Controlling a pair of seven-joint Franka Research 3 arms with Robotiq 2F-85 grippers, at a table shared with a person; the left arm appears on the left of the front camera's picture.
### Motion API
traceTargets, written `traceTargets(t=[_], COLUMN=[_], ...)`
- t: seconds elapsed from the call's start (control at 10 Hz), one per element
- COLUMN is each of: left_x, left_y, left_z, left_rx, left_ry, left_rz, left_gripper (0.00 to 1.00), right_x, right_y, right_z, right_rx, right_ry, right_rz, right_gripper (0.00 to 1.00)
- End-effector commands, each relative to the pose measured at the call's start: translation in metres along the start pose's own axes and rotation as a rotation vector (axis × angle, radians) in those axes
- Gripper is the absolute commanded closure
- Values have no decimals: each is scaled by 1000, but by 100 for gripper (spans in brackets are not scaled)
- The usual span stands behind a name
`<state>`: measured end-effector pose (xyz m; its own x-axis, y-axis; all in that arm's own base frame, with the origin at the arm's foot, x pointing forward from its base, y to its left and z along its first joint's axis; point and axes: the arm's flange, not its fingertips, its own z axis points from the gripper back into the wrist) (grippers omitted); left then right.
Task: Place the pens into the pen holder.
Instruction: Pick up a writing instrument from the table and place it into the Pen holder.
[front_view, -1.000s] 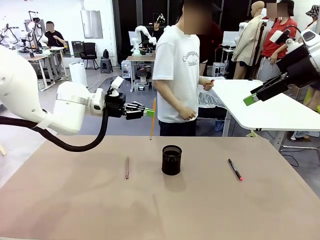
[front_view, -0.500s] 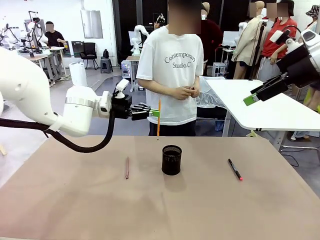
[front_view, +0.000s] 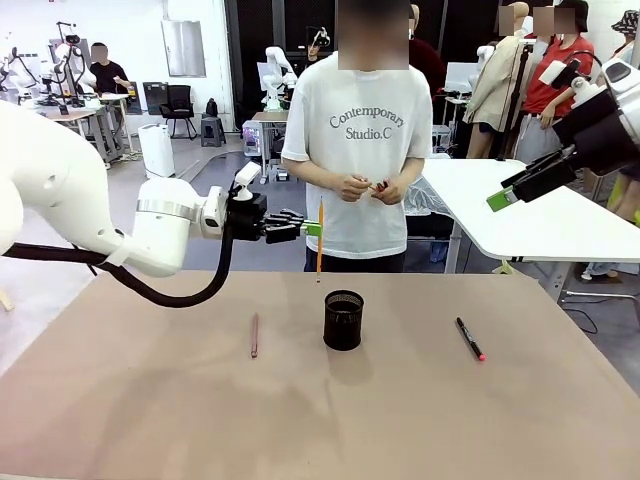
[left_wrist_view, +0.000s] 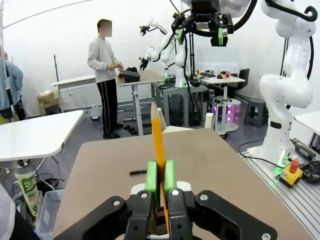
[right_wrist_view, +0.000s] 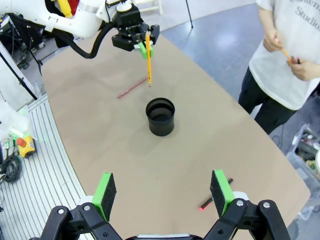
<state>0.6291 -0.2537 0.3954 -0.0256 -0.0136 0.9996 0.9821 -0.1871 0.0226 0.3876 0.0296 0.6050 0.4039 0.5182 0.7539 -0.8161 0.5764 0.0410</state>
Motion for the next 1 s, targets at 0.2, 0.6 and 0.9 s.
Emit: traceTargets(t=[0.2,0.6,0.9], left_x=[19,34,37], left_y=[-41,-77,-95], left_z=[28,67,87], left_rx=[40,135,199], left_ry=[17,59,77], left_rz=[36,35,39], left_gripper=[100,100,100], right_x=[1,1,1], right_y=[0,0,0], right_z=[0,0,0], right_rx=[7,7,7], right_ry=[-8,-8,-8], right_rz=[-1,-1,-1], right_gripper=[0,0,0])
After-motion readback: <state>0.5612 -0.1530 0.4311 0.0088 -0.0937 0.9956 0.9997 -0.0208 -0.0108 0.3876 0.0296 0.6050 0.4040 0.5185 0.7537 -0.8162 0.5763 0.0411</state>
